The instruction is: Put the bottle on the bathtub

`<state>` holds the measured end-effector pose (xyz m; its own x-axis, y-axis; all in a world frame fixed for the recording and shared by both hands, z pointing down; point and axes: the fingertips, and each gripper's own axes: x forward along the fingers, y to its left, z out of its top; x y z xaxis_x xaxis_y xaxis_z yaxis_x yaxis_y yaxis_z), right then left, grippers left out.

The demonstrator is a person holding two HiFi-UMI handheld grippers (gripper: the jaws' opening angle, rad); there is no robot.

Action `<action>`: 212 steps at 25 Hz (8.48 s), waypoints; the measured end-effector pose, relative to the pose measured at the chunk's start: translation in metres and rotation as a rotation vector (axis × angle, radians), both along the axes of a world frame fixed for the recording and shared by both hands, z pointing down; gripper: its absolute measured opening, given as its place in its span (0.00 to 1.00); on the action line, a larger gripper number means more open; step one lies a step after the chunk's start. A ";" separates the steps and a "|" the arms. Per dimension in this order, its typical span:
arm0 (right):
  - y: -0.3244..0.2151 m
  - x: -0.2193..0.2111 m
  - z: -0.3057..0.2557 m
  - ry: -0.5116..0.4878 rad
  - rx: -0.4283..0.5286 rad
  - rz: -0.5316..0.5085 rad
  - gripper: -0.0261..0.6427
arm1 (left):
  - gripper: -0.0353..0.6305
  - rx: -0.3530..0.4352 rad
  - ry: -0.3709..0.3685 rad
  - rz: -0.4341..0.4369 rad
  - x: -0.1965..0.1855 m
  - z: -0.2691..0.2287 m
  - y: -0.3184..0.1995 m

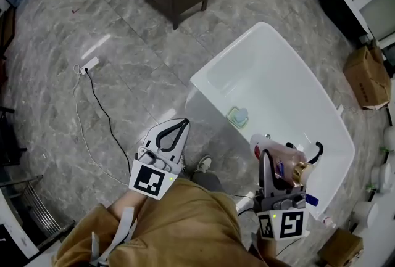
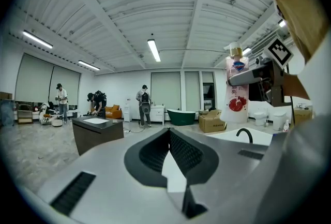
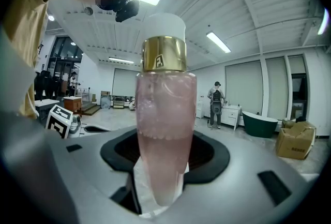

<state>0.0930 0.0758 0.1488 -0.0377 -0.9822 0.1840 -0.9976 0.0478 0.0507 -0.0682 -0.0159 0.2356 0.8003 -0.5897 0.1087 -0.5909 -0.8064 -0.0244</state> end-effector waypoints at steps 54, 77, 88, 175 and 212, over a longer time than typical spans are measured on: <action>-0.173 0.038 0.154 0.014 -0.036 -0.204 0.39 | 0.06 -0.062 -0.127 -0.214 0.015 0.095 -0.075; -0.235 0.033 0.278 0.006 -0.107 -0.233 0.39 | 0.06 -0.118 -0.159 -0.223 0.026 0.177 -0.113; -0.257 0.033 0.341 0.004 -0.148 -0.258 0.39 | 0.06 -0.142 -0.165 -0.230 0.038 0.207 -0.128; -0.231 0.036 0.423 0.092 -0.196 -0.225 0.42 | 0.06 -0.083 -0.164 -0.175 0.089 0.262 -0.141; -0.170 0.008 0.190 0.037 -0.095 -0.097 0.04 | 0.06 0.081 -0.003 -0.076 0.067 0.070 -0.080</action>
<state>0.1015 -0.0946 0.3386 -0.1232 -0.9522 0.2795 -0.9856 0.1504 0.0779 -0.0011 -0.0955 0.3054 0.7525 -0.6558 0.0605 -0.6502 -0.7544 -0.0896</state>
